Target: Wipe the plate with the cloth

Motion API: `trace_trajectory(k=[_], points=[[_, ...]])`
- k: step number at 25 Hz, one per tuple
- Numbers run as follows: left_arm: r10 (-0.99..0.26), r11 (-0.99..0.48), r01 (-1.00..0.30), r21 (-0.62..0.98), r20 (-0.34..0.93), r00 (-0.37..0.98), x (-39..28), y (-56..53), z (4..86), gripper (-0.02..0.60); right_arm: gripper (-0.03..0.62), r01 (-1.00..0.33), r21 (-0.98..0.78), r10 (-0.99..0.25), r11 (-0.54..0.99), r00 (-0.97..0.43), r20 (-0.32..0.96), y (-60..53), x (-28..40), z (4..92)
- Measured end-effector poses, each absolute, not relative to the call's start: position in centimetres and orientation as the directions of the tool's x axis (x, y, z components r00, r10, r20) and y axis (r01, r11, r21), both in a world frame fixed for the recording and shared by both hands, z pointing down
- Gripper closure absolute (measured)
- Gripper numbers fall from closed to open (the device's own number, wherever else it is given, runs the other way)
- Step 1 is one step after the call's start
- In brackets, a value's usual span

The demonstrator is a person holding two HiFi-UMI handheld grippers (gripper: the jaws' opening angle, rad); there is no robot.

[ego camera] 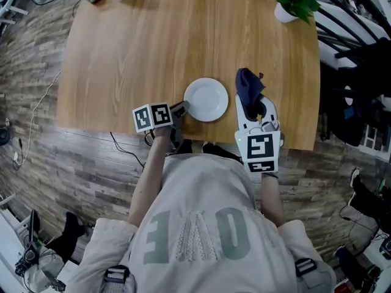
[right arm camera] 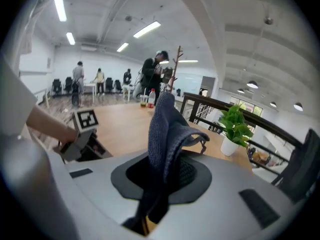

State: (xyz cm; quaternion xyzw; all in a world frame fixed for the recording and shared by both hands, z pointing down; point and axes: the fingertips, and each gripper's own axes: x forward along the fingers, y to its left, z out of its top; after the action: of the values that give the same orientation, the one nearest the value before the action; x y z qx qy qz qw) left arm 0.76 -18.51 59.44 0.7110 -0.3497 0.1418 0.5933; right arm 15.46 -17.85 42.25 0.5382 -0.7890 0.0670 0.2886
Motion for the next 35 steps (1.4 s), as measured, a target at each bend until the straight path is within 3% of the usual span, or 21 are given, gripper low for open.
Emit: trace_trajectory(k=[2,5,7,9,15,24,35], points=[[-0.329,-0.050,-0.661,0.748,0.613,0.718,0.8,-18.5,59.4,0.540,0.537,-0.791,0.325,-0.746,0.518,-0.232,0.624,-18.3,15.1,45.2],[-0.332,-0.049,-0.660,0.750,0.611,0.719,1.0,-18.5,59.5,0.540,0.537,-0.538,0.492,-0.657,0.685,-0.162,0.736,-19.0,14.8,50.2],[-0.333,-0.049,-0.660,0.750,0.611,0.718,1.1,-18.5,59.6,0.540,0.537,-0.377,0.523,-0.602,0.765,-0.130,0.788,-19.3,14.4,53.2],[-0.326,-0.051,-0.660,0.750,0.612,0.721,1.1,-18.6,59.7,0.541,0.537,-0.307,0.493,-0.547,0.814,-0.120,0.828,-19.5,14.0,55.6],[-0.335,-0.049,-0.662,0.748,0.612,0.716,0.9,-18.6,59.6,0.543,0.537,-0.190,0.480,-0.499,0.856,-0.061,0.865,-20.8,13.4,58.3],[-0.371,-0.015,-0.661,0.751,0.609,0.701,0.7,-18.9,59.4,0.546,0.537,-0.124,0.491,-0.497,0.862,-0.020,0.868,-18.5,12.7,58.5],[-0.391,0.003,-0.658,0.753,0.607,0.692,0.6,-19.0,59.4,0.549,0.537,-0.159,0.354,-0.372,0.922,-0.100,0.923,-11.1,10.2,58.7]])
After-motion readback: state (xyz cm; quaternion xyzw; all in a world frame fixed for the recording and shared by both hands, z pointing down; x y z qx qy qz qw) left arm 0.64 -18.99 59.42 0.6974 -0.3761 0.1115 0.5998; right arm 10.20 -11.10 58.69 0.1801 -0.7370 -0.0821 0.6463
